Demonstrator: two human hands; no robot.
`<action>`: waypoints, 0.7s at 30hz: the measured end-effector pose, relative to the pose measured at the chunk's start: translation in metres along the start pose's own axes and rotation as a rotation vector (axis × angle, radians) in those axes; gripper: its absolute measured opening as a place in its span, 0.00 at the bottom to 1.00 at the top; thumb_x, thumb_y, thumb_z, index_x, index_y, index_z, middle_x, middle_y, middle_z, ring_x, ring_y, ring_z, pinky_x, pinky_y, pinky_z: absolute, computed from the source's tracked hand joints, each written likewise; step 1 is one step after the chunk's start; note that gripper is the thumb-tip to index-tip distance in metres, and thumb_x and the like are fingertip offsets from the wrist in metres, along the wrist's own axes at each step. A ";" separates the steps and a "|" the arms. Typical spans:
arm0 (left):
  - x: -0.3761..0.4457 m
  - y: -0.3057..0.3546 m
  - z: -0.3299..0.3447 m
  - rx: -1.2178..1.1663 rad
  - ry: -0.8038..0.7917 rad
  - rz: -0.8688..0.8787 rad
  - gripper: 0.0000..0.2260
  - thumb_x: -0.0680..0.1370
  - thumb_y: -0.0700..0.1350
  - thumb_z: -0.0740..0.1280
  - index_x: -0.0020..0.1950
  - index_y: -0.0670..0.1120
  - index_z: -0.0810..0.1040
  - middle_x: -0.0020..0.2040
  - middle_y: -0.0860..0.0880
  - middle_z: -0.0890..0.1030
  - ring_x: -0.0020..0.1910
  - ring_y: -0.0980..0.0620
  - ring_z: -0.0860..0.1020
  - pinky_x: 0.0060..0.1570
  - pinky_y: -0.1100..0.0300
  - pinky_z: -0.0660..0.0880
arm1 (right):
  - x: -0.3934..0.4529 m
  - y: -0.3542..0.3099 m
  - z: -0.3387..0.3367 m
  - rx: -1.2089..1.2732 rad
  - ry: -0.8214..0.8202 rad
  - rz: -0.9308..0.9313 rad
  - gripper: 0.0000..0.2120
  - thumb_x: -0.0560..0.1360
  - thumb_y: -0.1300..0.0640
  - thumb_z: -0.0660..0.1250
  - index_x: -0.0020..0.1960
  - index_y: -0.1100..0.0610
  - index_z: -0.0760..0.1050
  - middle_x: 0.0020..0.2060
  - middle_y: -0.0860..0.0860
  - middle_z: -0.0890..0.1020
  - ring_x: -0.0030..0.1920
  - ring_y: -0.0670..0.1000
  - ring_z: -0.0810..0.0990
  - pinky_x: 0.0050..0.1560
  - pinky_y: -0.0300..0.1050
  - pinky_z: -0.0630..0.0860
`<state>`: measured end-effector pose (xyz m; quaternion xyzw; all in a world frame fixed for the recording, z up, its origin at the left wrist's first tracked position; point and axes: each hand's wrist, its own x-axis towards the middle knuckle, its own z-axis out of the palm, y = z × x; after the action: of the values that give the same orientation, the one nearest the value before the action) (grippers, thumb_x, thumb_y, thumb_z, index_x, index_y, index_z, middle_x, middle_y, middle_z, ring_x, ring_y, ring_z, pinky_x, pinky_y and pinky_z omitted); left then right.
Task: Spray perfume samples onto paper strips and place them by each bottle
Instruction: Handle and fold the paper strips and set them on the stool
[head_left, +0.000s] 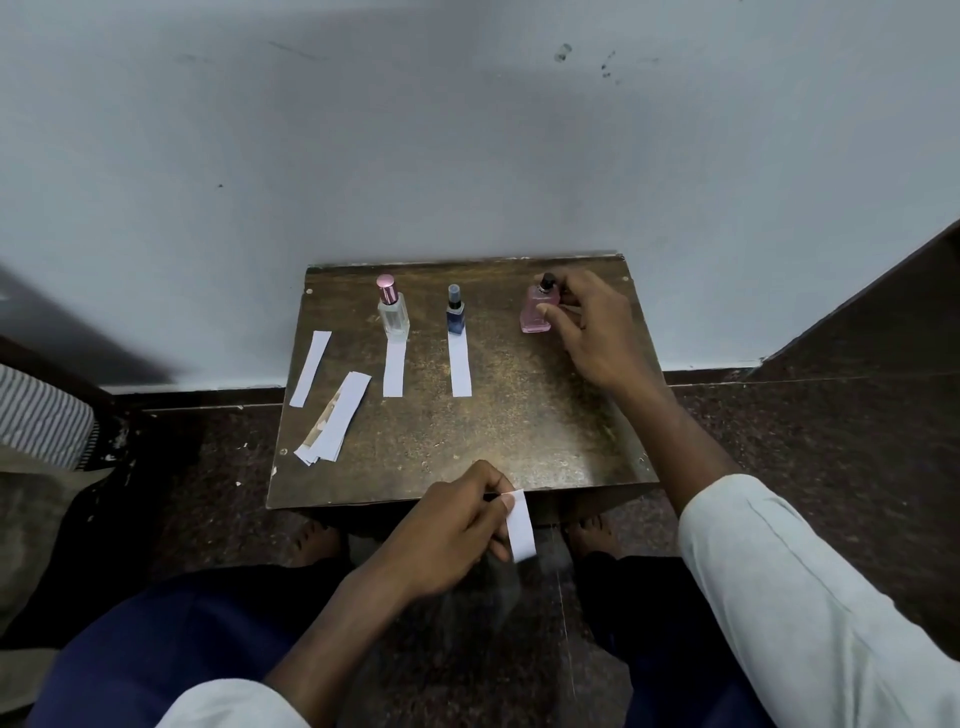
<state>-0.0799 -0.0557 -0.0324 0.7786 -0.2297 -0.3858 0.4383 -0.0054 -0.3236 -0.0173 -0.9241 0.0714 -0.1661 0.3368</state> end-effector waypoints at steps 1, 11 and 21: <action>-0.001 -0.001 0.000 -0.002 0.001 -0.001 0.03 0.89 0.48 0.61 0.57 0.52 0.73 0.47 0.48 0.89 0.44 0.55 0.88 0.44 0.62 0.79 | 0.000 0.001 0.001 0.005 0.002 0.000 0.14 0.82 0.57 0.71 0.67 0.57 0.80 0.60 0.52 0.82 0.58 0.51 0.81 0.61 0.46 0.80; -0.006 -0.001 0.000 0.029 0.019 0.009 0.03 0.88 0.48 0.62 0.58 0.50 0.74 0.45 0.49 0.89 0.43 0.57 0.88 0.46 0.65 0.79 | -0.004 0.006 -0.003 0.049 -0.019 0.025 0.24 0.80 0.57 0.74 0.75 0.53 0.76 0.64 0.50 0.83 0.61 0.46 0.82 0.66 0.41 0.78; -0.004 0.009 0.004 0.044 0.048 0.038 0.04 0.88 0.48 0.62 0.59 0.50 0.75 0.44 0.50 0.89 0.42 0.58 0.88 0.42 0.70 0.75 | -0.025 0.032 -0.018 -0.154 -0.026 0.116 0.15 0.76 0.49 0.77 0.59 0.56 0.85 0.50 0.51 0.87 0.43 0.45 0.80 0.48 0.41 0.77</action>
<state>-0.0856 -0.0598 -0.0249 0.7926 -0.2422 -0.3533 0.4340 -0.0355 -0.3532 -0.0314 -0.9436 0.1333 -0.1282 0.2746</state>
